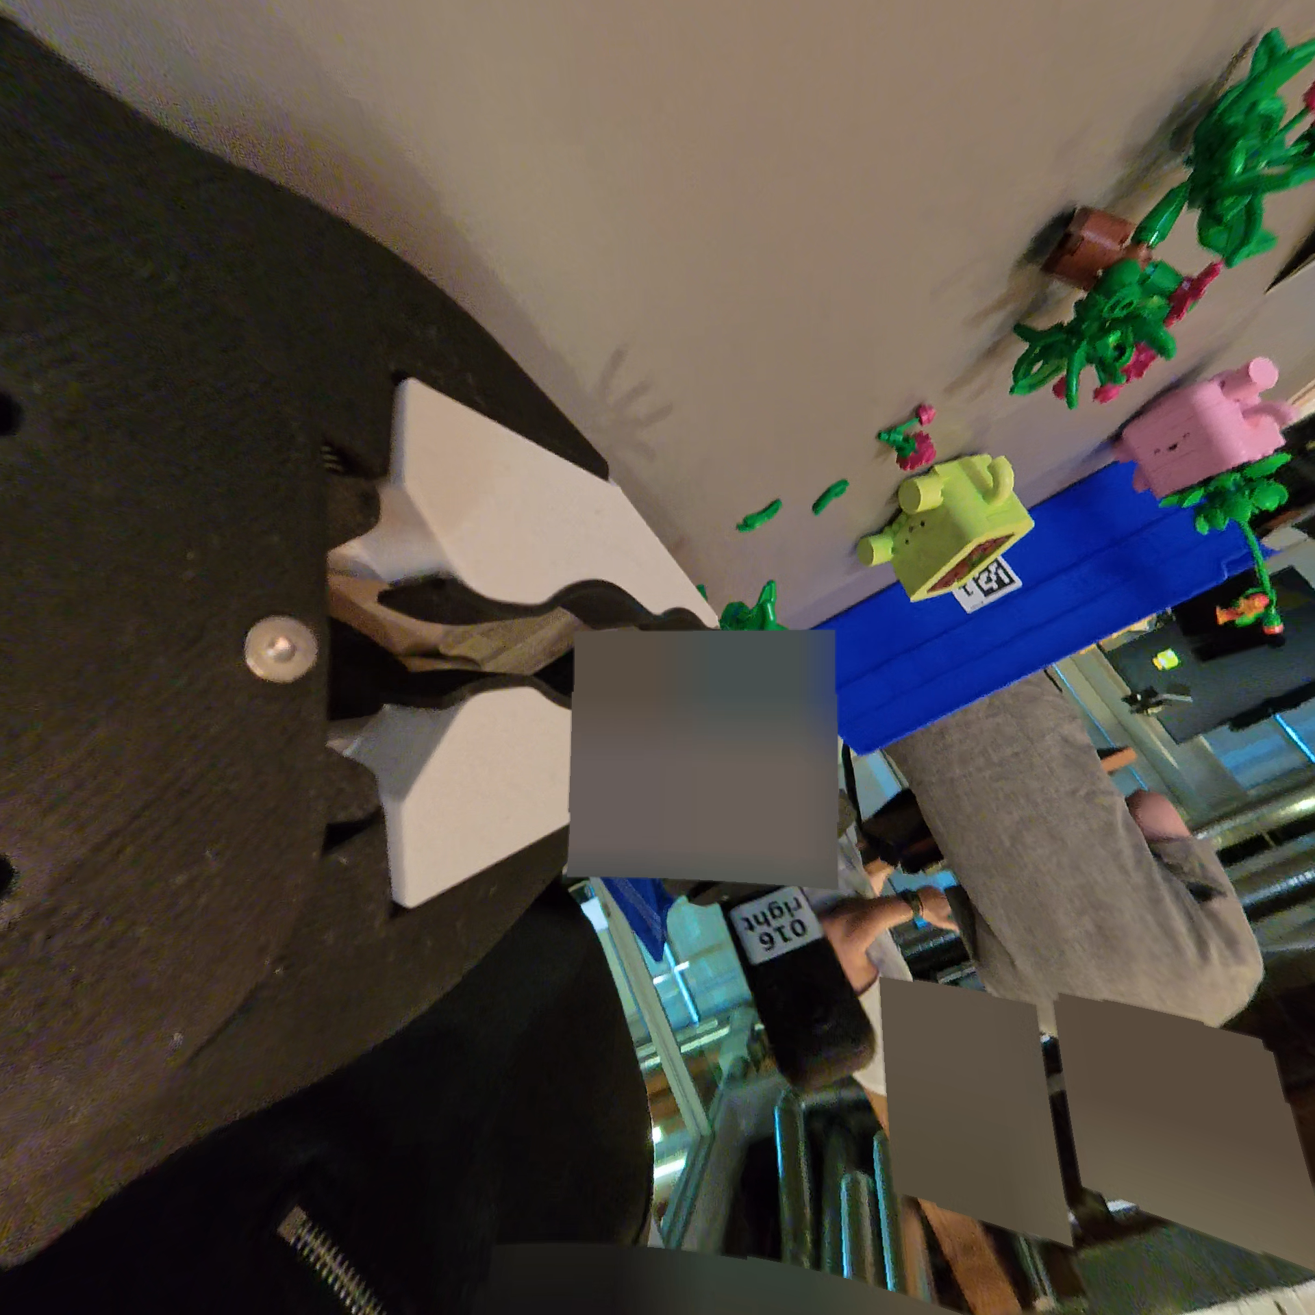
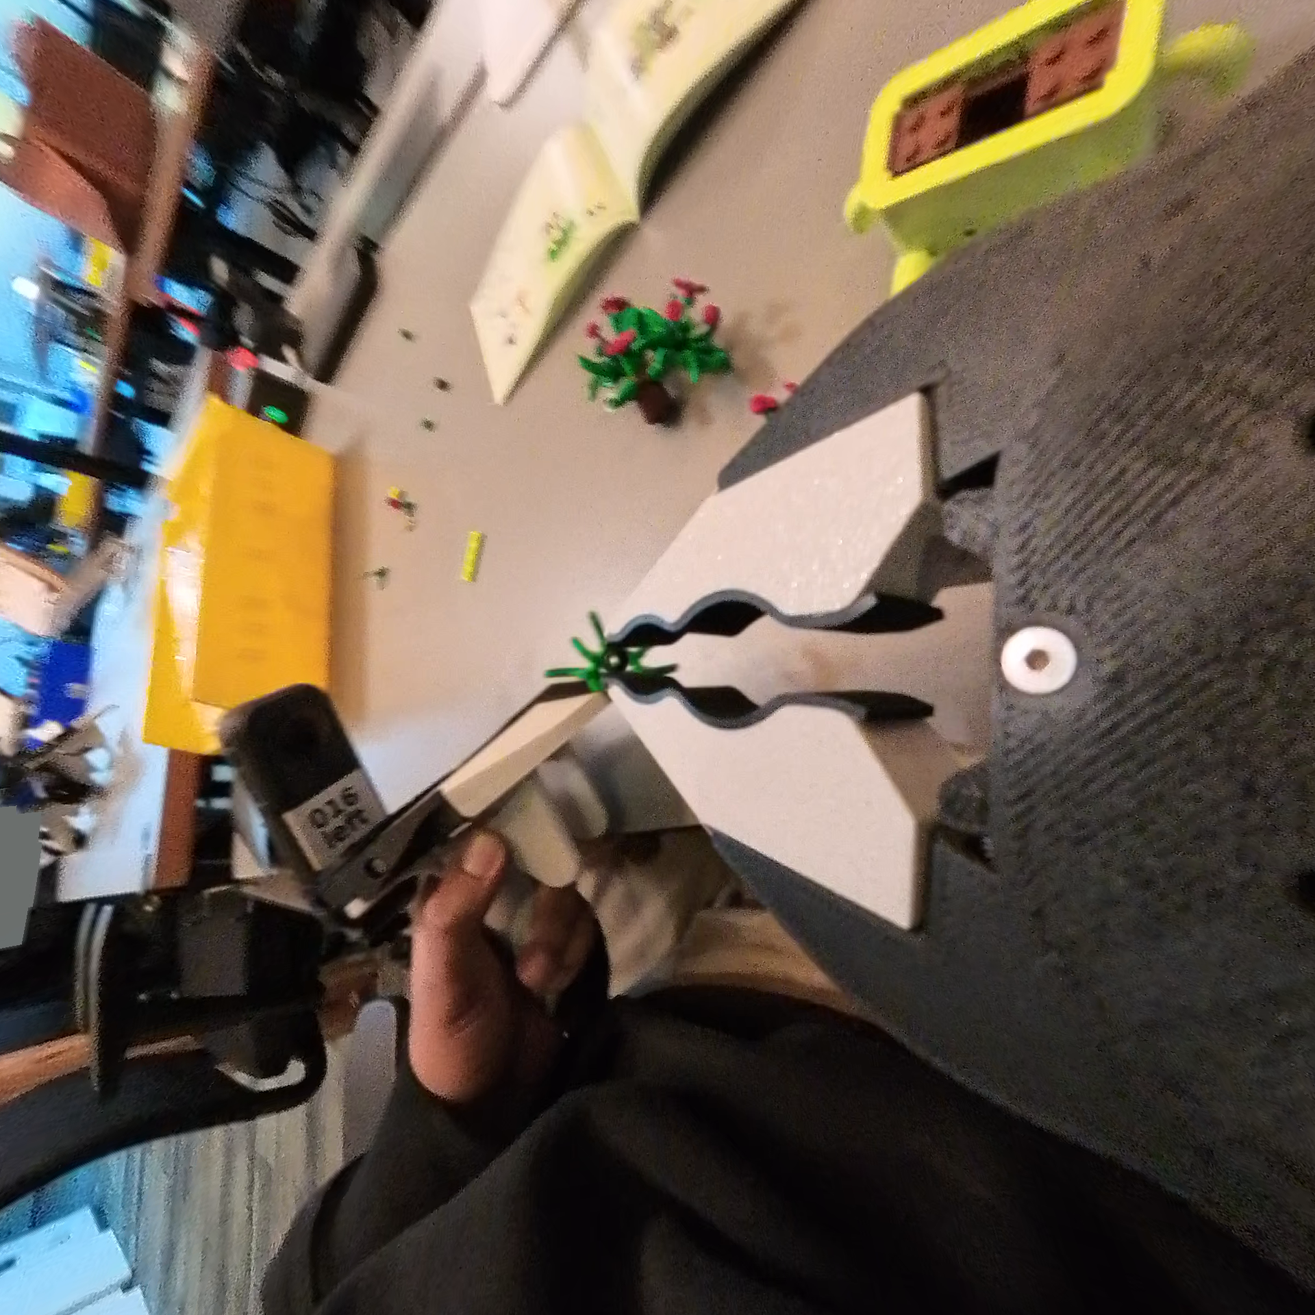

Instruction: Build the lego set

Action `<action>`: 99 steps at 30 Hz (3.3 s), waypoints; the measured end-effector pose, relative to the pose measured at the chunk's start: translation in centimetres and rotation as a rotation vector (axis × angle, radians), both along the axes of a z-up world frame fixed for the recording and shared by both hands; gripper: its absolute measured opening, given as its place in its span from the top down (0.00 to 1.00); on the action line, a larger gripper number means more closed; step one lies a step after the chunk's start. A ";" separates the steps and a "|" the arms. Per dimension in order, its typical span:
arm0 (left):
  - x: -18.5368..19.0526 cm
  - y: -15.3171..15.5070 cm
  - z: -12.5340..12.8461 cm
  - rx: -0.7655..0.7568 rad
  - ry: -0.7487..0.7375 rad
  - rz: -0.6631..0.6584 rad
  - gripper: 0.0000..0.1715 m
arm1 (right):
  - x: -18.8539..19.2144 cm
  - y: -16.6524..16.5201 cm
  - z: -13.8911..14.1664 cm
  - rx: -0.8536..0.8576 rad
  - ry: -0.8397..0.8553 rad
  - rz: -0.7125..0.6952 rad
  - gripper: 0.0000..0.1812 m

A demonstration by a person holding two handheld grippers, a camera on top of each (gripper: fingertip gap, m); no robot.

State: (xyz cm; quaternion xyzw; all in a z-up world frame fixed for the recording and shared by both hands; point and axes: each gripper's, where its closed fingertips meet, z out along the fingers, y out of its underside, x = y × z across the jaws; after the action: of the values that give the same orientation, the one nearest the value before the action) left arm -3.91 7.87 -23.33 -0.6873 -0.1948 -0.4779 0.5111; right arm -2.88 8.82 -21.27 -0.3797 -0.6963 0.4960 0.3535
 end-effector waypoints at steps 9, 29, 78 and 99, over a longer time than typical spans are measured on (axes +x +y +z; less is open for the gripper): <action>0.9 0.0 2.4 0.092 -0.140 -0.039 1.00 | -0.5 -1.0 0.6 -0.026 0.075 0.000 0.97; 1.5 -0.4 3.2 0.144 -0.120 -0.058 1.00 | -0.1 -1.7 0.9 0.055 0.158 0.050 0.97; 2.7 -0.9 2.0 0.078 0.047 -0.136 1.00 | 0.9 -2.0 -0.5 0.097 0.057 0.145 0.98; 1.8 -0.6 1.3 0.075 -0.028 -0.102 1.00 | 0.7 -1.2 -1.1 0.005 -0.016 0.128 0.96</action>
State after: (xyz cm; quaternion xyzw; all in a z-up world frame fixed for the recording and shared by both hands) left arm -2.11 7.23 -22.02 -0.6701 -0.1484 -0.5199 0.5086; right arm -2.21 7.65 -22.40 -0.3374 -0.7232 0.5127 0.3166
